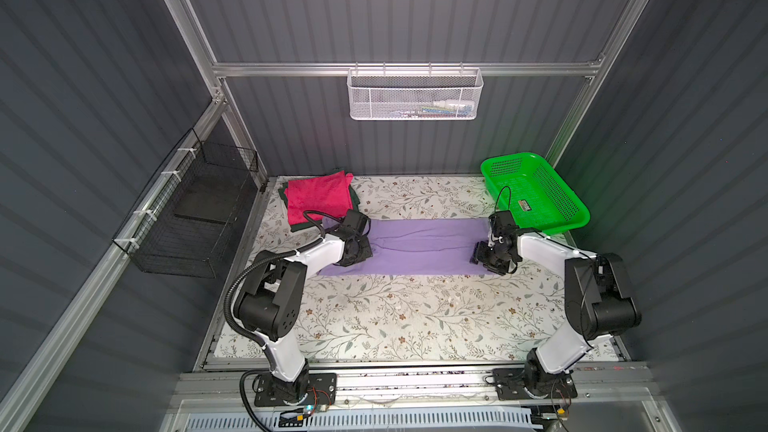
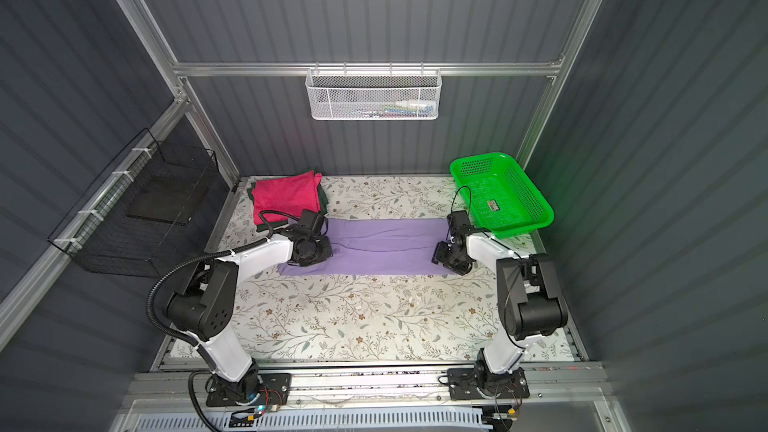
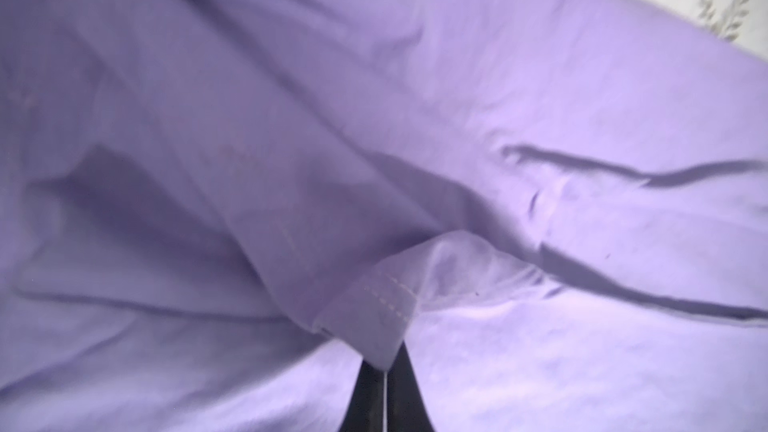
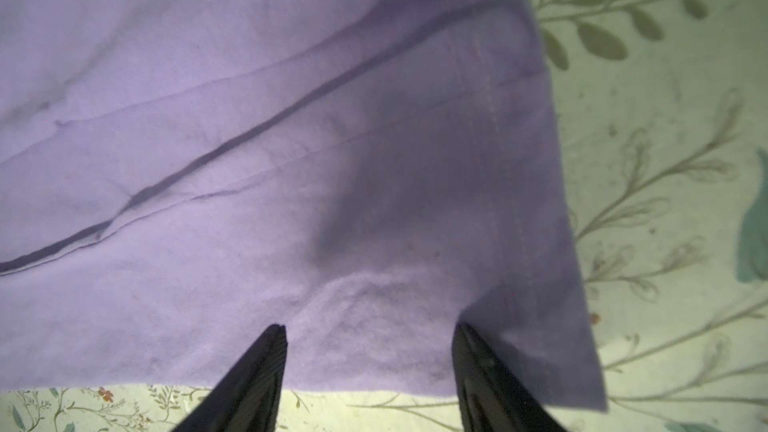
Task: Fold and stack the t-shirts
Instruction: 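Lower the folded hem onto the far edge and press it flat with both grippers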
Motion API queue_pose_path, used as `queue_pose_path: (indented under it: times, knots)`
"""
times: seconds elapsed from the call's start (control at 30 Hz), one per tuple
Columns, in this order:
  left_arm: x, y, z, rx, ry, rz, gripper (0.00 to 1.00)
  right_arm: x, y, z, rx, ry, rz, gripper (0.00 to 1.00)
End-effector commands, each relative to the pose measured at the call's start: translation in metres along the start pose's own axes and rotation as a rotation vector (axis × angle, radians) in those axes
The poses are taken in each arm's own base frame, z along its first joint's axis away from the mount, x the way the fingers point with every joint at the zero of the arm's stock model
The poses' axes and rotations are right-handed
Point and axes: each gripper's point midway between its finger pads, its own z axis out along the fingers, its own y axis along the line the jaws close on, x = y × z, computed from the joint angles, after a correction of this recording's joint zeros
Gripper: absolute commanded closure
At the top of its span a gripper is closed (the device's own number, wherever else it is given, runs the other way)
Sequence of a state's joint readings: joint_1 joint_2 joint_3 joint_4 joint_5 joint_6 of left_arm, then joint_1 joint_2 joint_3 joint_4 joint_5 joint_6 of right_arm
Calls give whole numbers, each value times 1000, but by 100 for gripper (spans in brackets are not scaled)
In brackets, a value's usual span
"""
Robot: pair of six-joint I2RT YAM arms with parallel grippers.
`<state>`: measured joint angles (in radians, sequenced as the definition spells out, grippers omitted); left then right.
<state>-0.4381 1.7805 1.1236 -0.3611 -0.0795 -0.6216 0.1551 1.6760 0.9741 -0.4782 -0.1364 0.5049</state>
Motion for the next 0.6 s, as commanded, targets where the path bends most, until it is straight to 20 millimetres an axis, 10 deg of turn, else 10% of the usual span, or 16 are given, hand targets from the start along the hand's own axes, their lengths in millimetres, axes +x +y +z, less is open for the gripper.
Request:
queue_pose_path:
  times: [0.0,0.2,0.57]
  knots:
    - [-25,-16,-3,2,-40,69,100,9,-3,4,11,35,-12,34]
    - [-63,-38,11,-31,-42,200,100,10,-4,4,14,39,-18,34]
    - [-95,-63,12,36,-164,309,59,11,-3,1,18,53,-21,33]
